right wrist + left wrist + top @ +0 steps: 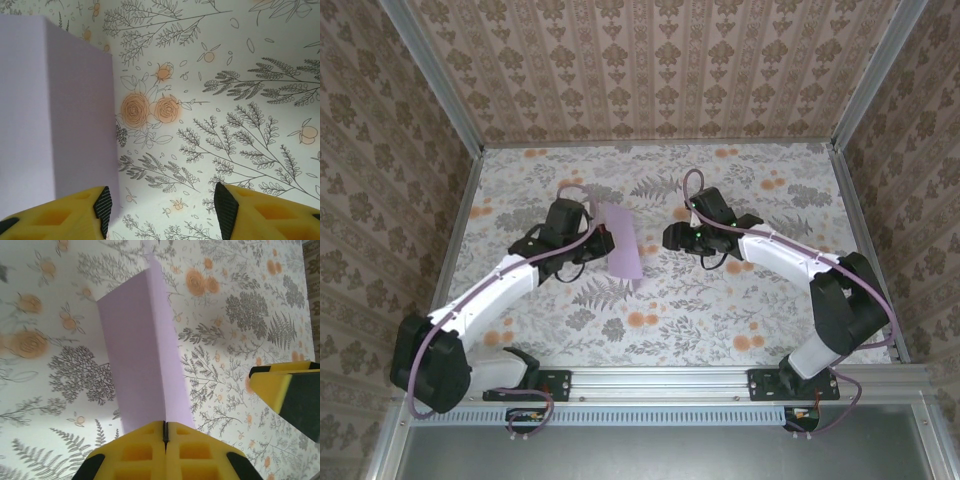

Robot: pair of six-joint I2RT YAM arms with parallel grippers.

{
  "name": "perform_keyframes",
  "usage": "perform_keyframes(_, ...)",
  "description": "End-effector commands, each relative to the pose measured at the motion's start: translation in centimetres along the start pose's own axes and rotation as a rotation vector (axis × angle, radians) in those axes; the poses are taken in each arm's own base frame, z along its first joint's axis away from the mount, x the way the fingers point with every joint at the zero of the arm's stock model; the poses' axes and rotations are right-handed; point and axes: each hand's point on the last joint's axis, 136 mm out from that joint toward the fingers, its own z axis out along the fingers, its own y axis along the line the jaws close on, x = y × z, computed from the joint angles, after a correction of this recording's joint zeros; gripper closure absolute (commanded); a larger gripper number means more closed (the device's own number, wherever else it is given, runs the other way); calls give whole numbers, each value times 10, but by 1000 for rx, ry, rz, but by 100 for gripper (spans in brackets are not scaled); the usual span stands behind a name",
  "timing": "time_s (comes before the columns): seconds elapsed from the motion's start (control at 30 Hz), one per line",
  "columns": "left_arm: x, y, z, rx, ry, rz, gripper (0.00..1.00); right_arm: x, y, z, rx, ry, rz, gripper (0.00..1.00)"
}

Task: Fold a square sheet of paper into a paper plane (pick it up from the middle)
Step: Fold the triangle a second time at the center of the table.

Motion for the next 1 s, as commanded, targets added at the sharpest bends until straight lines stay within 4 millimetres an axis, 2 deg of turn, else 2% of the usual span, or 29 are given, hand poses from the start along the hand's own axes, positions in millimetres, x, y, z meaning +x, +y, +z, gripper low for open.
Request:
perform_keyframes(0.0,11,9,-15,-76,85,85,97,2,-11,-5,45,-12,21,38)
perform_keyframes(0.13,11,-11,-17,-1,129,130,97,4,-16,-2,62,-6,32,36)
perform_keyframes(0.2,14,-18,-9,48,151,139,98,4,-16,-1,63,-4,34,36)
perform_keyframes(0.33,29,-18,12,96,199,139,98,5,-16,1,54,1,38,36)
perform_keyframes(0.5,48,-1,39,85,247,96,98,10,-3,9,-31,39,26,39)
perform_keyframes(0.6,60,17,49,33,265,50,98,18,13,18,-129,98,11,42)
perform_keyframes(0.73,69,48,55,-110,259,-20,98,33,33,35,-234,185,4,51)
perform_keyframes(0.97,76,62,60,-163,248,-66,95,59,64,66,-307,299,-4,68)
